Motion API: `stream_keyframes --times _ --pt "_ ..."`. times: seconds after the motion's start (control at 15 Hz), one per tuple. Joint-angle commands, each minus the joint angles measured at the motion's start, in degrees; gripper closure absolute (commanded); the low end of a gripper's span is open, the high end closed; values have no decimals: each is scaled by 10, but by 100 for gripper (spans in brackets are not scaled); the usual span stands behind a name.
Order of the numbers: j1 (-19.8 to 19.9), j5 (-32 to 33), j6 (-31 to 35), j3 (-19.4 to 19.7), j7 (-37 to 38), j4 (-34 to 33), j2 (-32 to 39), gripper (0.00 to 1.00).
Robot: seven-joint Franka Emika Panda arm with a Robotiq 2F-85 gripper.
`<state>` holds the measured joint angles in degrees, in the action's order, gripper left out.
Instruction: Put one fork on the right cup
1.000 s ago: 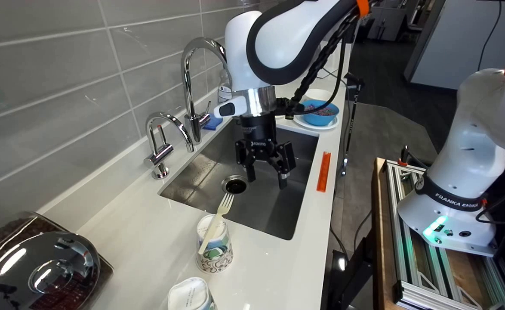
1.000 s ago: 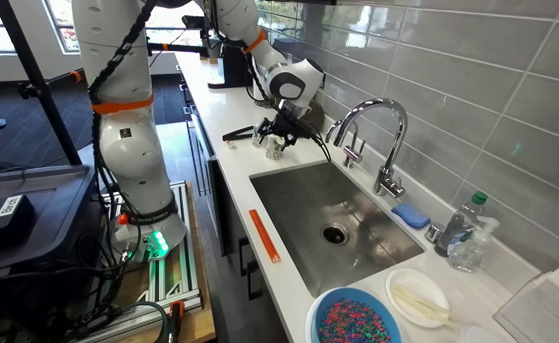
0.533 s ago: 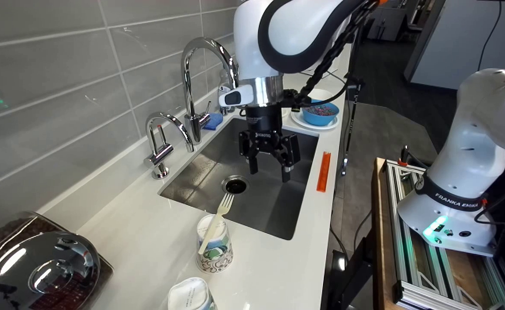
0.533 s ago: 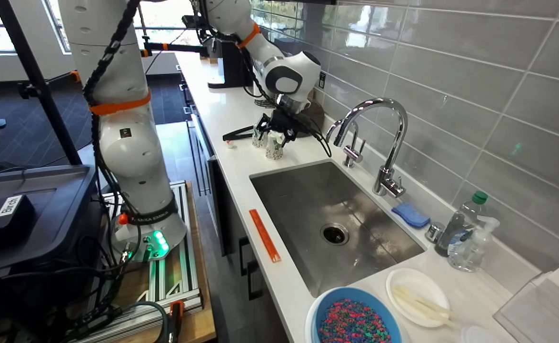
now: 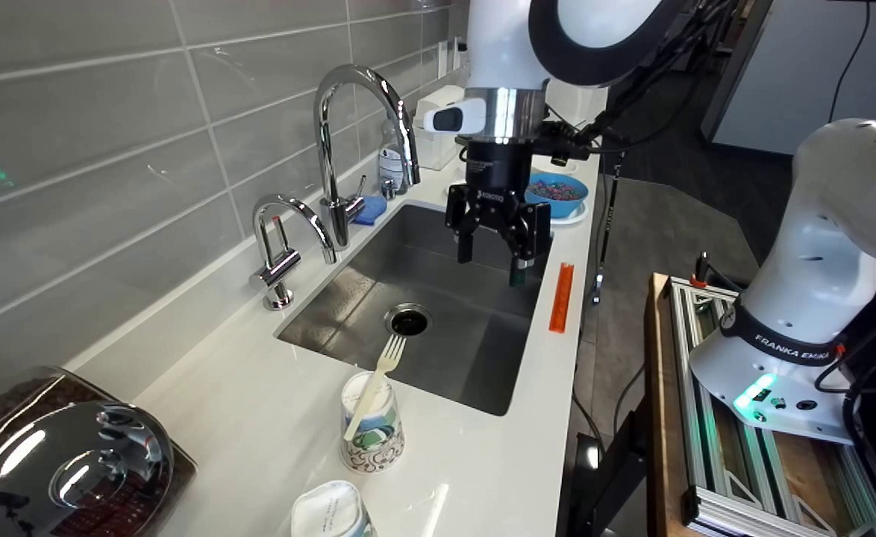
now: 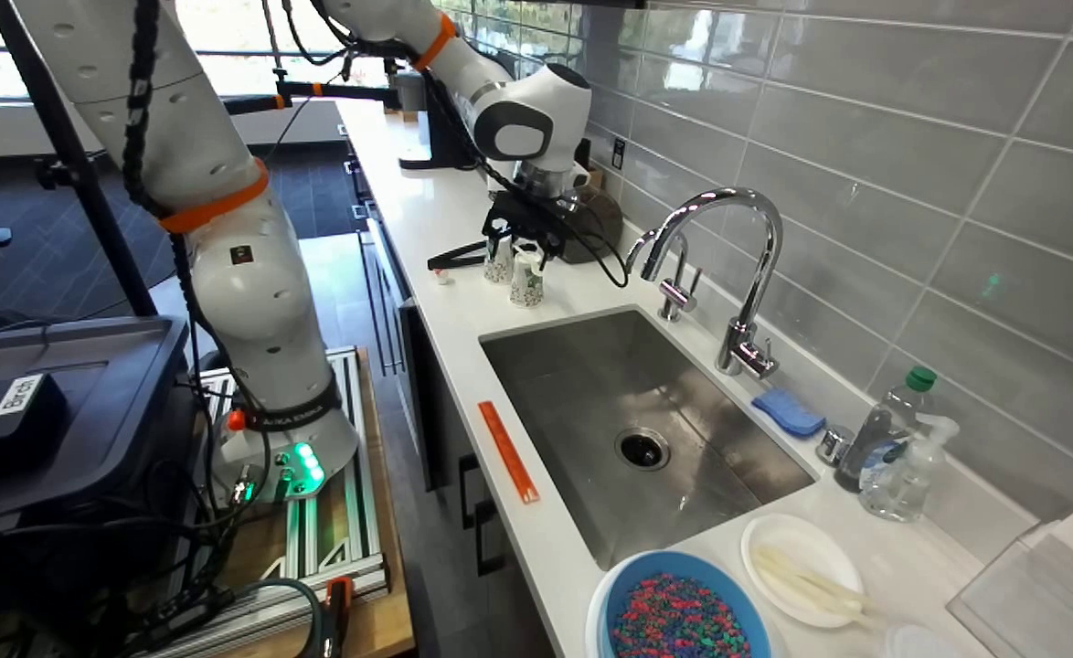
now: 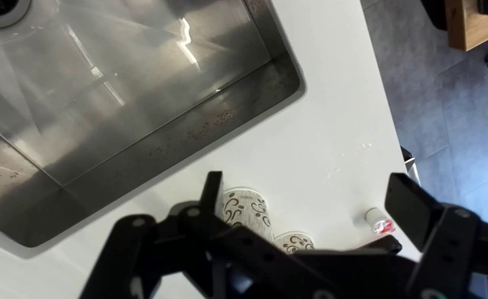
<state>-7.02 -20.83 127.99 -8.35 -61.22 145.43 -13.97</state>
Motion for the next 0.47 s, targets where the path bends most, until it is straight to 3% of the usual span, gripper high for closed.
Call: stream_keyframes --times 0.0,0.2,0.27,0.4 --pt "-20 9 32 15 50 55 -70 0" --pt "-30 10 57 23 77 77 -109 0" --pt "-37 13 35 35 59 42 -66 0" --pt "-42 15 42 39 70 54 -86 0"
